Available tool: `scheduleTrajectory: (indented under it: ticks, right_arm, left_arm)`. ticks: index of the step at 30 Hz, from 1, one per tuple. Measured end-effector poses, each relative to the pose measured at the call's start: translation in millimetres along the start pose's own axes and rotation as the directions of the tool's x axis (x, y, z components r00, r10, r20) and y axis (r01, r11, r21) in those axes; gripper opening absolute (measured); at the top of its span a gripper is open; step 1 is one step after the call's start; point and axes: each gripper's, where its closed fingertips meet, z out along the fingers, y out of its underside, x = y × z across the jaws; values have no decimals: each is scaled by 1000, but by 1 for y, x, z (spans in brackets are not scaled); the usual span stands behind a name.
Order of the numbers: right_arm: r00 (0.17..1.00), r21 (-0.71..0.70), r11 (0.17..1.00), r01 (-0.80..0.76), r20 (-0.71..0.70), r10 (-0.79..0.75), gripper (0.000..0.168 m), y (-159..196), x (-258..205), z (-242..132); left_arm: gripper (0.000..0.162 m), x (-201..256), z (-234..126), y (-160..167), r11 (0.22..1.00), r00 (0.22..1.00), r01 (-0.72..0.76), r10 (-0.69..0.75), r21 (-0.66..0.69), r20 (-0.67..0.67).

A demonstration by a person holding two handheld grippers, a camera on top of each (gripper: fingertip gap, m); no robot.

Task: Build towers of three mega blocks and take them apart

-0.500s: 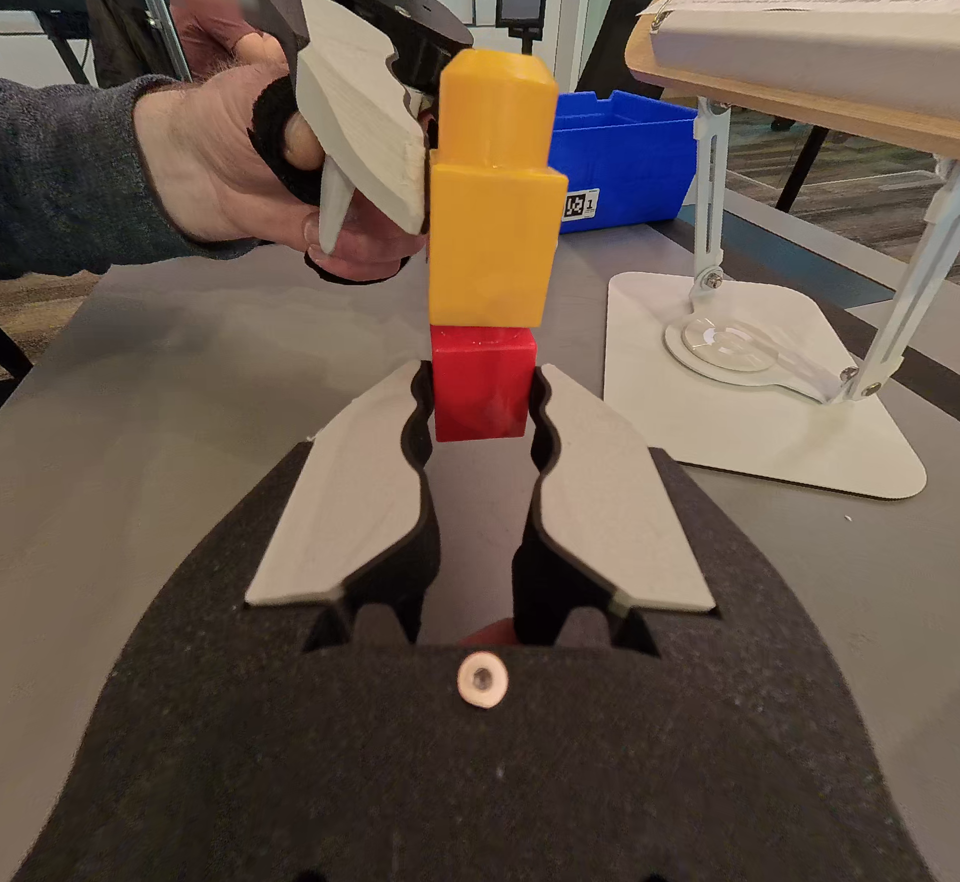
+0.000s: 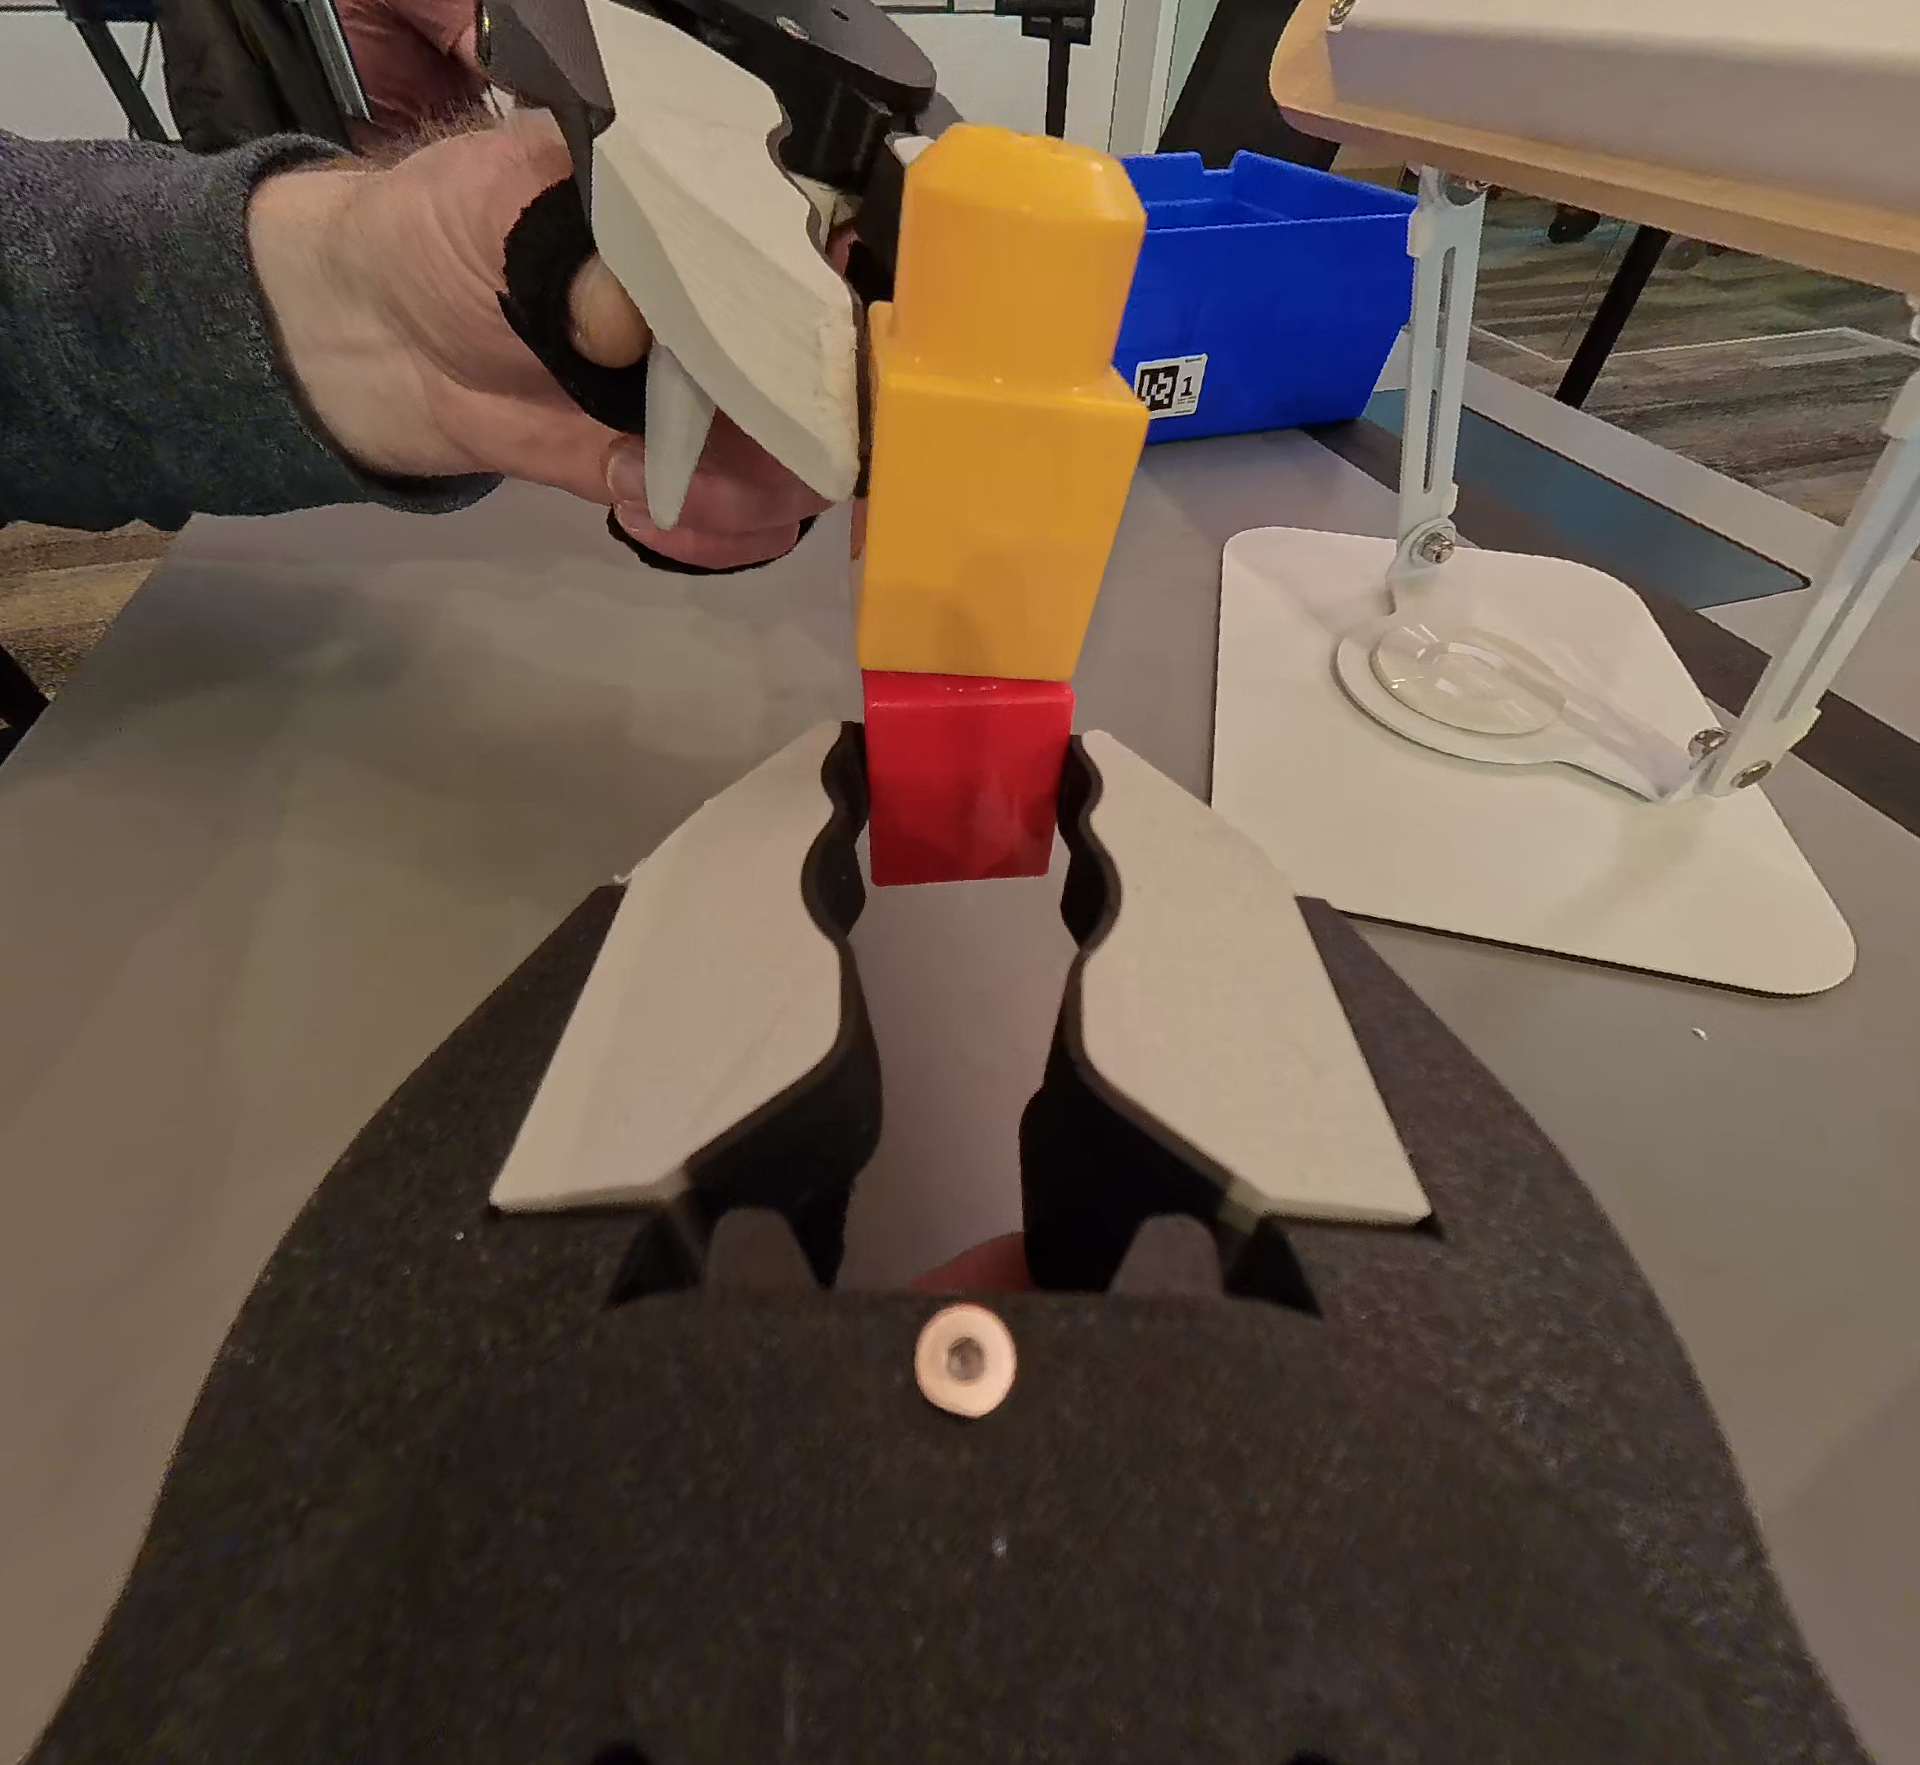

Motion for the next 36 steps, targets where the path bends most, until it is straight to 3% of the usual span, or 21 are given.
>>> scheduleTrajectory:
  ticks: [16, 36]
  right_arm:
    - [1000, 30, 999, -23, -3, 23, 35, -3, 2, -3]
    - [999, 17, 1000, -15, 30, 15, 35, -2, -2, -3]
  left_arm:
    - [39, -1, 3, -2, 991, 1000, 18, -19, 135, 12]
    - [37, -2, -3, 10, 998, 993, -61, 62, 11, -97]
